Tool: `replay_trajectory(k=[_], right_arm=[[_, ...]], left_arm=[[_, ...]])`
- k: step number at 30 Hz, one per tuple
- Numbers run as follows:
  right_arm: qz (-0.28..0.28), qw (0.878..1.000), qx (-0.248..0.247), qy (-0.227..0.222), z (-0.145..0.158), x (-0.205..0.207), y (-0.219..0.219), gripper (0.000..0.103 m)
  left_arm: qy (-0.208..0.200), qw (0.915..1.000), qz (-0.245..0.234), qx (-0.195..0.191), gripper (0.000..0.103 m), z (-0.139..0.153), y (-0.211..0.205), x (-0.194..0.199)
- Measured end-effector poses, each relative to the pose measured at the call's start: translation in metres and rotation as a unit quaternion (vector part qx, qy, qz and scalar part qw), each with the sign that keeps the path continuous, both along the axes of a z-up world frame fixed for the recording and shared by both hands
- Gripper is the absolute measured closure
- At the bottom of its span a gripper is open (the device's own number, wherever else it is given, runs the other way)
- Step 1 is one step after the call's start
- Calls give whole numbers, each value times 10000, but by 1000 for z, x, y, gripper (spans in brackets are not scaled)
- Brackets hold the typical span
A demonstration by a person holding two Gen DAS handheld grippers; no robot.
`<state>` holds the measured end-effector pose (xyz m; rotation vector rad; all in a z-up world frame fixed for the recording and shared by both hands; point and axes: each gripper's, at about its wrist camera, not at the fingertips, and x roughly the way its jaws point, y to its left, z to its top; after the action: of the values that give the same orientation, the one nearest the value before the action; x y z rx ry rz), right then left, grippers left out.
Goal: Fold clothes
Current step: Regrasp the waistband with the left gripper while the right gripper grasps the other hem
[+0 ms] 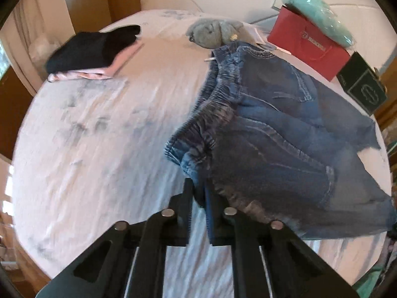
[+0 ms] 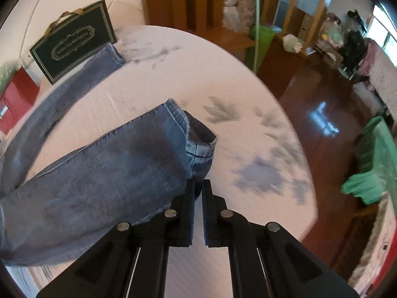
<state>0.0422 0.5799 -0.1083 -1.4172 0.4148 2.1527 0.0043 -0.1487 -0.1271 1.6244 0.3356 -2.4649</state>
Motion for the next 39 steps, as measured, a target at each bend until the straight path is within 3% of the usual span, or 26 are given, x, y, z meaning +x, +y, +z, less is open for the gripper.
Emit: replay_trajectory(k=[5, 6, 7, 9, 10, 13, 15, 16, 19, 23, 25, 27, 33, 37, 39], right_arm=[[-25, 9969, -41, -784, -29, 19, 7, 93], [-30, 9956, -49, -940, -35, 23, 8, 83], [-35, 9939, -57, -1097, -41, 27, 10, 56], [-10, 9942, 96, -1067, -35, 28, 9, 35], [29, 9951, 155, -978, -29, 28, 7, 35], [144, 9970, 362, -665, -4, 17, 5, 34], [239, 9981, 410, -387, 12, 1, 5, 25], [287, 9986, 377, -229, 19, -9, 5, 19], [465, 9986, 167, 185, 32, -47, 5, 19], [685, 9966, 150, 439, 37, -102, -10, 17], [855, 9944, 146, 597, 39, -134, -16, 9], [983, 9926, 157, 691, 39, -160, -21, 8], [1216, 9902, 260, 634, 27, -257, -13, 7], [1366, 9884, 295, 594, 15, -320, -2, 7], [1466, 9871, 321, 555, 5, -349, 0, 6]], left_arm=[[-513, 9980, -324, -203, 96, -31, 11, 3], [-454, 9981, -359, -227, 96, -26, 11, 1], [-394, 9981, -394, -251, 94, -20, 12, -2], [-274, 9981, -465, -298, 85, -10, 12, -8], [-215, 9980, -500, -322, 70, -5, 12, -11], [-35, 9974, -606, -394, 57, 10, 12, -19], [109, 9967, -683, -434, 50, 21, 13, -28], [249, 9960, -741, -433, 50, 26, 14, -41], [451, 9946, -853, -381, 49, 26, 15, -86], [532, 9955, -716, -330, 49, 17, 17, -132], [510, 9961, -627, -340, 49, 12, 17, -149], [456, 9968, -557, -356, 49, 2, 14, -170], [179, 9974, -445, -543, 49, -24, 13, -219], [215, 9972, -414, -582, 49, -35, 8, -239], [231, 9968, -438, -621, 43, -41, 8, -247]])
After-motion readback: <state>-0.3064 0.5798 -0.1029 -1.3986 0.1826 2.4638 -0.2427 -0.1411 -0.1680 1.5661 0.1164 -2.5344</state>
